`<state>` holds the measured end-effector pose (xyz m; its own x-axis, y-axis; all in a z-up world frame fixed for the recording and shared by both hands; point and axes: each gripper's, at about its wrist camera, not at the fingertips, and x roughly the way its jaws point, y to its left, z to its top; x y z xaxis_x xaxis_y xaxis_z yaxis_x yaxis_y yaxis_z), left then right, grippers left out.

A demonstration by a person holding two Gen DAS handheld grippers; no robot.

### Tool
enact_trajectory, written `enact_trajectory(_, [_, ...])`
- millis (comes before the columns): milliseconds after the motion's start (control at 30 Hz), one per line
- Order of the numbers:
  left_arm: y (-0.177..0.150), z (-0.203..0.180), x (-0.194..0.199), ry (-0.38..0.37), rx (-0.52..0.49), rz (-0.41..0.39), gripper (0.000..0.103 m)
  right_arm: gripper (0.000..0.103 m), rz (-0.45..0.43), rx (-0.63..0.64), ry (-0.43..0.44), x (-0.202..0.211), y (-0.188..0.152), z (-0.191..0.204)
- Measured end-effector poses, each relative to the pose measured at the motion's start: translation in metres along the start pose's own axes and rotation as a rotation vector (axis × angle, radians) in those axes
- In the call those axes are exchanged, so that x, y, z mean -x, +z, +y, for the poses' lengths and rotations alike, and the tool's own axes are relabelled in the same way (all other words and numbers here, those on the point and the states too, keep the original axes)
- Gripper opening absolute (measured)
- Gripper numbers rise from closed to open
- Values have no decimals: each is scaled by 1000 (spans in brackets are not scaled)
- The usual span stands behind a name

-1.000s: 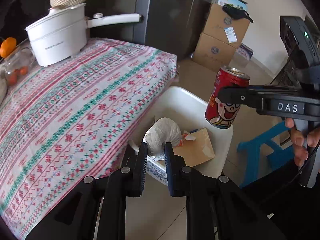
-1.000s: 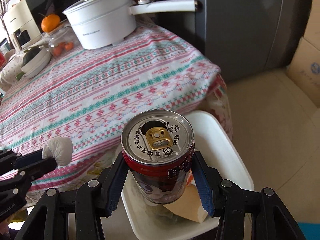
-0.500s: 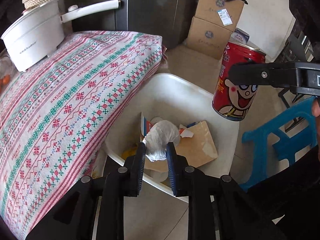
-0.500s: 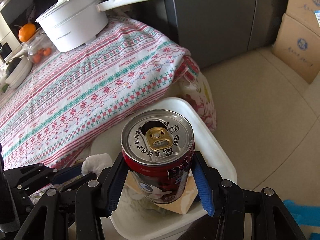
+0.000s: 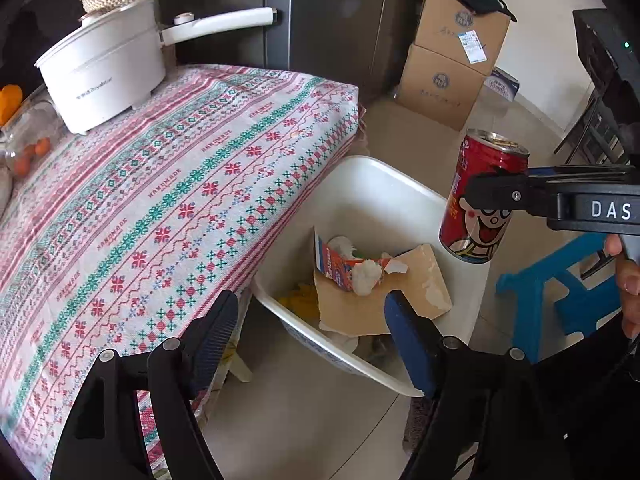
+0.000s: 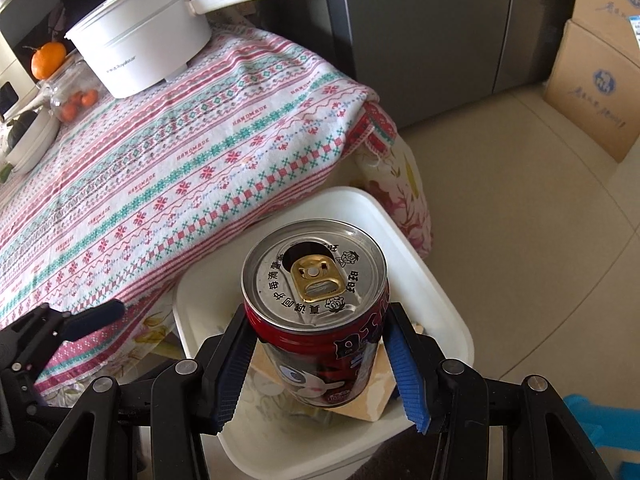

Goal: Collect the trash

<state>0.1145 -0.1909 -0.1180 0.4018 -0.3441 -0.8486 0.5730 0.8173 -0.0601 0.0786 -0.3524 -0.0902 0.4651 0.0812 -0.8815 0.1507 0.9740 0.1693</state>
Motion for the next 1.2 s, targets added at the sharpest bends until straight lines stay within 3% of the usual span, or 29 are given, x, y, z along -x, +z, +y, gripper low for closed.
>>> enact_trajectory(367, [-9,17,21,47,52,-23,87,59,88,-35,0,-20,-4,-2])
enact_trajectory(467, [-13,21,28,63,67,-37,90,71,65,-53,-2,-15,-4,-4])
enact_trajectory(700, [-19,22,52,87,86,-96,102,73,39,-57,-1,-6,-3,-2])
enact_trajectory(833, [-24,20,71,125,74,-119,103,74,4,-35,-14,5,-5,2])
enact_trajectory(967, [-33,21,95,153,126,-169,103,80,-44,-26,-27,22,-13,8])
enact_trajectory(1200, [-58,20,123,253,195,-160,103,93,-162,39,-77,57,-44,31])
